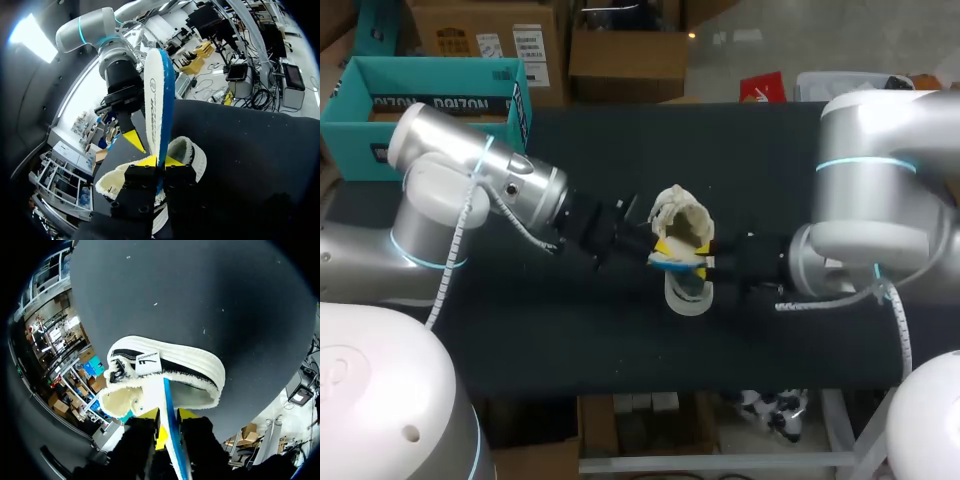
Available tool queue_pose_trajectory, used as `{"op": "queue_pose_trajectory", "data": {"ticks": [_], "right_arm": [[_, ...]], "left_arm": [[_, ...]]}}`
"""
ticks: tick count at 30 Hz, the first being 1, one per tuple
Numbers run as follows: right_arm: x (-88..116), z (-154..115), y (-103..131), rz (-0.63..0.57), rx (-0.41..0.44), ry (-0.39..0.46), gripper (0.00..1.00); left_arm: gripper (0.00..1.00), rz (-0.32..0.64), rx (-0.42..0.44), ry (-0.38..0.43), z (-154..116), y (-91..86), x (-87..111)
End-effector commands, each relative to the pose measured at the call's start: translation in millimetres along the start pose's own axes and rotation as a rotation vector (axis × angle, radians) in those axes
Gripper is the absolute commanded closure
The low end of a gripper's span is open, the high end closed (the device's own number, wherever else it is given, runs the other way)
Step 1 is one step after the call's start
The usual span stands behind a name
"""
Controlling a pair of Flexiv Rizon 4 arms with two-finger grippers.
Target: Open the shoe tongue, take the insole out of the shoe, put the insole back into the shoe, and pack the shoe into the shoebox
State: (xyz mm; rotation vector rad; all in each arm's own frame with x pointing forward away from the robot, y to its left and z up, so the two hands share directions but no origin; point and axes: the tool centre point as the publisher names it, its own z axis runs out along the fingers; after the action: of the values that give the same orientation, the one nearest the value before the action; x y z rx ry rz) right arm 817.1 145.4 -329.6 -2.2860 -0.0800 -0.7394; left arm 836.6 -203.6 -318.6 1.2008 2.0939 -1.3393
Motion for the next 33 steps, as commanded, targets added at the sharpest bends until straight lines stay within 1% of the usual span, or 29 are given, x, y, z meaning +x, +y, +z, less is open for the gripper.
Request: {"op": "queue_pose_trajectory", "data": {"ticks": [1,5,7,8,9,10,17,24,30,33], "right_arm": [[1,0,-17,-0.011,-0.055,-0.009,0.83],[2,6,-19,-0.020,-0.041,-0.019,0.78],[1,9,-18,-0.019,-0.034,-0.024,0.73],[1,10,-17,-0.019,-0.031,-0.025,0.75],[1,12,-17,-0.019,-0.031,-0.027,0.80],[1,13,-16,-0.019,-0.031,-0.028,1.00],[2,17,-9,-0.039,-0.052,-0.030,1.00],[8,28,1,-0.069,-0.105,-0.055,1.00],[13,39,13,-0.065,-0.114,-0.073,1.00],[14,42,18,-0.058,-0.112,-0.075,1.00]], "left_arm": [[1.00,0.001,-0.005,-0.012,2,-0.8,2.7],[1.00,0.001,-0.008,-0.016,4,-1.5,3.0],[1.00,0.001,-0.011,-0.018,5,-1.6,2.8],[1.00,0.001,-0.015,-0.021,5,-1.6,2.6],[1.00,0.001,-0.016,-0.022,6,-1.5,2.4],[1.00,0.000,-0.020,-0.025,7,-1.2,2.3],[1.00,0.001,-0.062,-0.047,14,8.7,-0.7],[1.00,0.000,-0.099,-0.034,23,18.9,-2.4],[1.00,-0.038,-0.129,-0.027,29,34.9,-7.7],[1.00,-0.055,-0.133,-0.024,29,39.6,-9.9]]}}
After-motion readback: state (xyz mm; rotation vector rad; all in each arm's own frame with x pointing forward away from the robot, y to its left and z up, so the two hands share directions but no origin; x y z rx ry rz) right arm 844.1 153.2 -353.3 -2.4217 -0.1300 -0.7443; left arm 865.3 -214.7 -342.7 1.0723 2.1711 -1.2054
